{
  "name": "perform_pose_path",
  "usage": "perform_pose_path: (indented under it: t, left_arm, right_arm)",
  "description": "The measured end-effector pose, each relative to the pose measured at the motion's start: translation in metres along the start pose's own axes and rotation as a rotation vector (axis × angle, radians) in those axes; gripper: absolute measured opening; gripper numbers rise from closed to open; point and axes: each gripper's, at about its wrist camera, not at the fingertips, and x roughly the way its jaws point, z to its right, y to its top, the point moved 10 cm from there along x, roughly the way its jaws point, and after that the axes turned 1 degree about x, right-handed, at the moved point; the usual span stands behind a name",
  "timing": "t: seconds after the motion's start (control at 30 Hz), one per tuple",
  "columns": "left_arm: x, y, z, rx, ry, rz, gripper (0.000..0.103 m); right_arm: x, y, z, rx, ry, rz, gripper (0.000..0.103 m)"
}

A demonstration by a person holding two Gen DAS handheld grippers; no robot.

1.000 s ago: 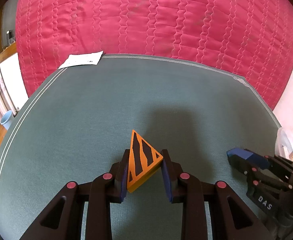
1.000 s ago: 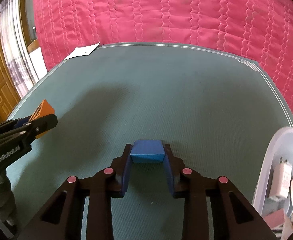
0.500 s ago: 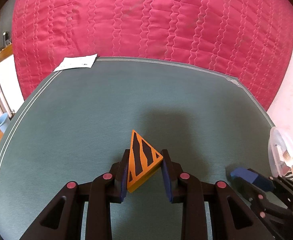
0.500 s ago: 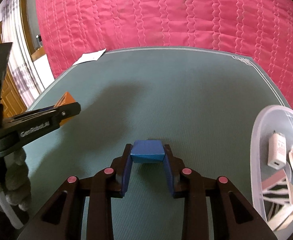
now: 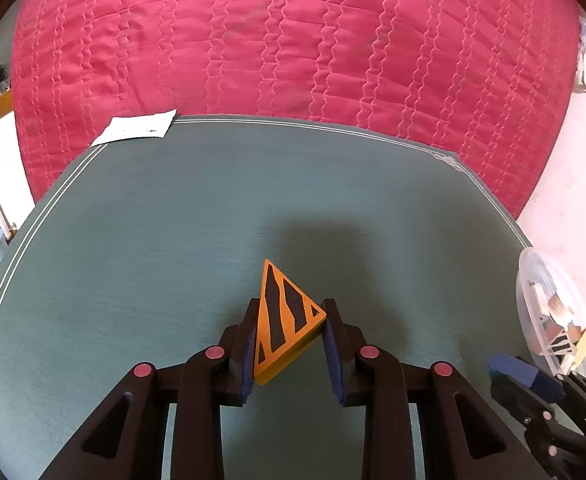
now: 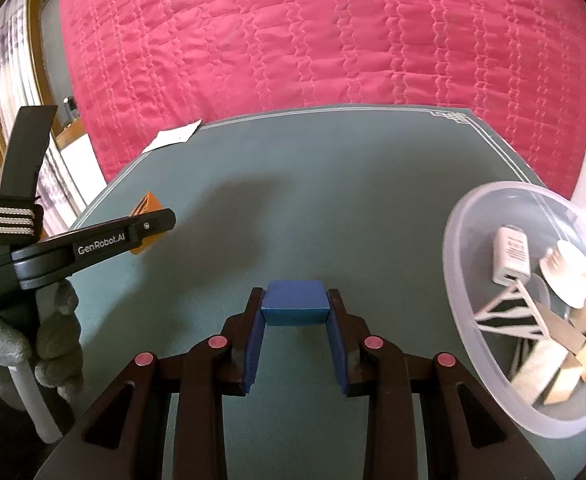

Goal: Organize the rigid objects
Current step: 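Carry the blue block into the bowl and open the right tool while left tool holds the triangle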

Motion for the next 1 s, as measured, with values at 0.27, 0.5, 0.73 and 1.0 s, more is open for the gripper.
perform_pose_path:
  t: [0.27, 0.5, 0.73, 1.0]
  left_arm:
    - [-0.003, -0.002, 0.01, 0.028, -0.012, 0.007, 0.03]
    - [-0.004, -0.004, 0.015, 0.039, -0.013, 0.006, 0.03]
    - [-0.004, -0.008, 0.018, 0.049, -0.012, 0.003, 0.03]
    - [-0.003, -0.01, 0.02, 0.055, -0.009, -0.001, 0.03]
  right_arm:
    - [-0.027, -0.005, 0.026, 0.067, -0.046, 0.039, 0.031]
    - [-0.051, 0.002, 0.064, 0.134, -0.114, 0.089, 0.031]
    - [-0.071, 0.012, 0.098, 0.193, -0.176, 0.138, 0.031]
    - [-0.075, 0.014, 0.132, 0.254, -0.241, 0.155, 0.031]
